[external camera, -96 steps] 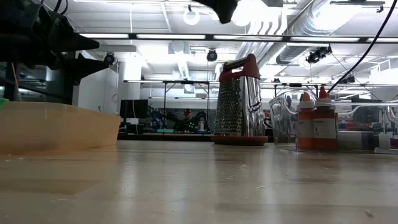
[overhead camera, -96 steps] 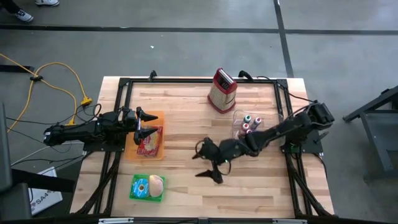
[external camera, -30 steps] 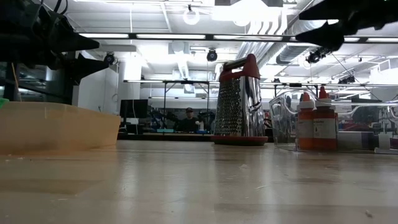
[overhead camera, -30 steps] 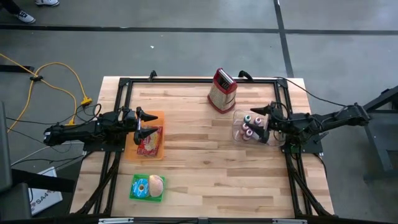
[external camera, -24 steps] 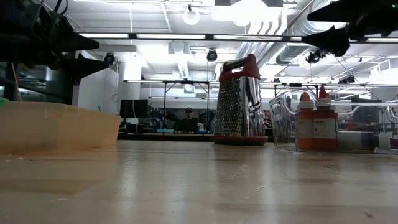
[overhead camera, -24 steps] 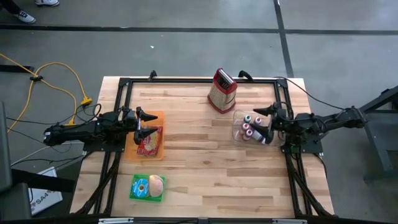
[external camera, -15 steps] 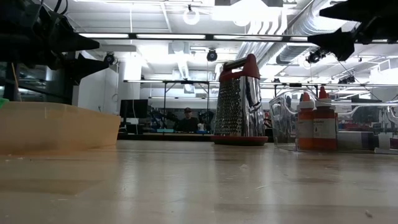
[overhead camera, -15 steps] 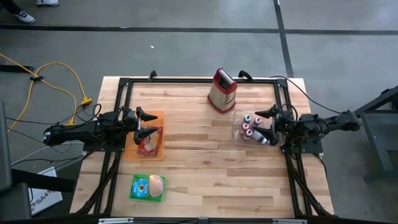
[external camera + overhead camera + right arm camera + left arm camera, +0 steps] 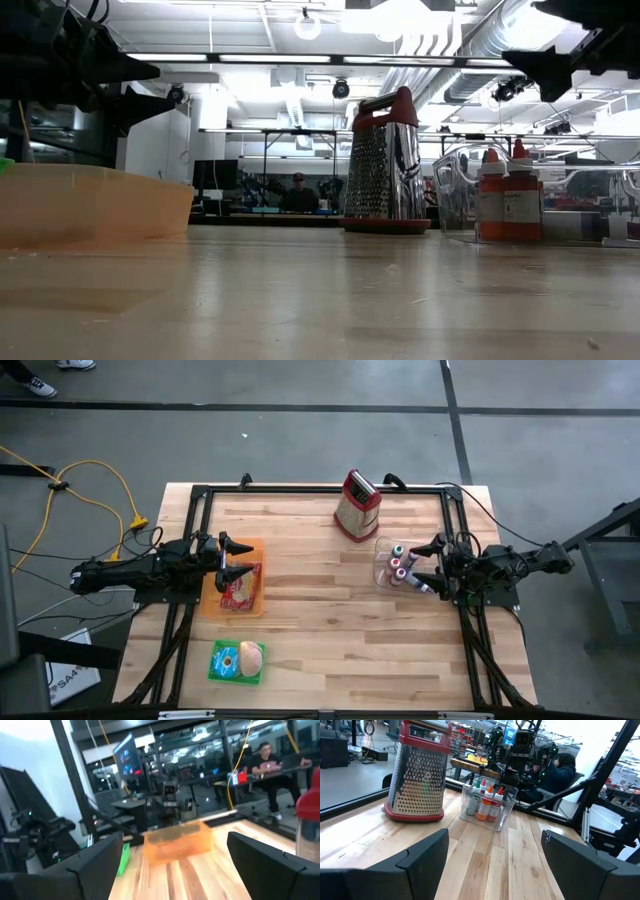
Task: Pick & Place Food Item
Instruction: Return to Home Position
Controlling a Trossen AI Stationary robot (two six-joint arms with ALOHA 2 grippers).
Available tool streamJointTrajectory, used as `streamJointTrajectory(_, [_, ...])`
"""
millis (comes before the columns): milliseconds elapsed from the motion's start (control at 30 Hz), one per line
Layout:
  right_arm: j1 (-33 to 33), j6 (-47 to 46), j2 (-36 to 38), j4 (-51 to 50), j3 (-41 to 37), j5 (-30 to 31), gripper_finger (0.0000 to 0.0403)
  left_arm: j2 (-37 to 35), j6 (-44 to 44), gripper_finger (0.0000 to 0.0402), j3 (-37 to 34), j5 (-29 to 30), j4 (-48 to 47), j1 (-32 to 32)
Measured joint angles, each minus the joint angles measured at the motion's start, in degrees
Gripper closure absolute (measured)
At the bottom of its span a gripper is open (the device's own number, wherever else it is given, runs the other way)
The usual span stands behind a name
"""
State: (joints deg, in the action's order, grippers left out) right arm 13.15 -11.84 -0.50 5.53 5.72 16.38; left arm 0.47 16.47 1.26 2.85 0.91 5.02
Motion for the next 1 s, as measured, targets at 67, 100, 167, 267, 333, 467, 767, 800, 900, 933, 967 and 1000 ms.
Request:
streamJointTrajectory(67, [0.0,-0.7,0.1,-0.1,-0.7,-0.6,0.0055,0.0,0.0,0.0091,0.0,0.0,0.0,0.0])
streamJointTrajectory(100, [0.0,-1.0,0.1,0.3,-1.1,-1.0,0.0055,0.0,0.0,0.0091,0.0,0.0,0.0,0.0])
streamJointTrajectory(167, [0.0,-1.7,0.1,1.0,-1.5,-1.9,0.0055,0.0,0.0,0.0091,0.0,0.0,0.0,0.0])
streamJointTrajectory(267, [0.0,-2.9,0.1,0.5,-2.3,-2.0,0.0055,0.0,0.0,0.0091,0.0,0.0,0.0,0.0])
streamJointTrajectory(333, [0.0,-3.3,0.1,0.9,-2.3,-2.0,0.0055,0.0,0.0,0.0091,0.0,0.0,0.0,0.0])
streamJointTrajectory(467, [0.0,-3.4,0.1,0.8,-3.1,-3.3,0.0055,0.0,0.0,0.0091,0.0,0.0,0.0,0.0])
streamJointTrajectory(767, [0.0,-4.9,0.1,4.0,-5.2,-4.6,0.0055,0.0,0.0,0.0091,0.0,0.0,0.0,0.0])
streamJointTrajectory(800, [0.0,-5.0,0.1,3.8,-5.2,-4.6,0.0055,0.0,0.0,0.0091,0.0,0.0,0.0,0.0])
streamJointTrajectory(900, [0.0,-5.5,0.1,4.0,-5.2,-4.9,0.0055,0.0,0.0,0.0091,0.0,0.0,0.0,0.0])
streamJointTrajectory(933, [0.0,-5.5,0.1,3.8,-5.2,-5.0,0.0055,0.0,0.0,0.0091,0.0,0.0,0.0,0.0])
streamJointTrajectory(967, [0.0,-5.5,0.1,3.4,-5.2,-5.0,0.0055,0.0,0.0,0.0091,0.0,0.0,0.0,0.0])
streamJointTrajectory(1000, [0.0,-5.5,0.1,2.9,-5.2,-5.0,0.0055,0.0,0.0,0.0091,0.0,0.0,0.0,0.0])
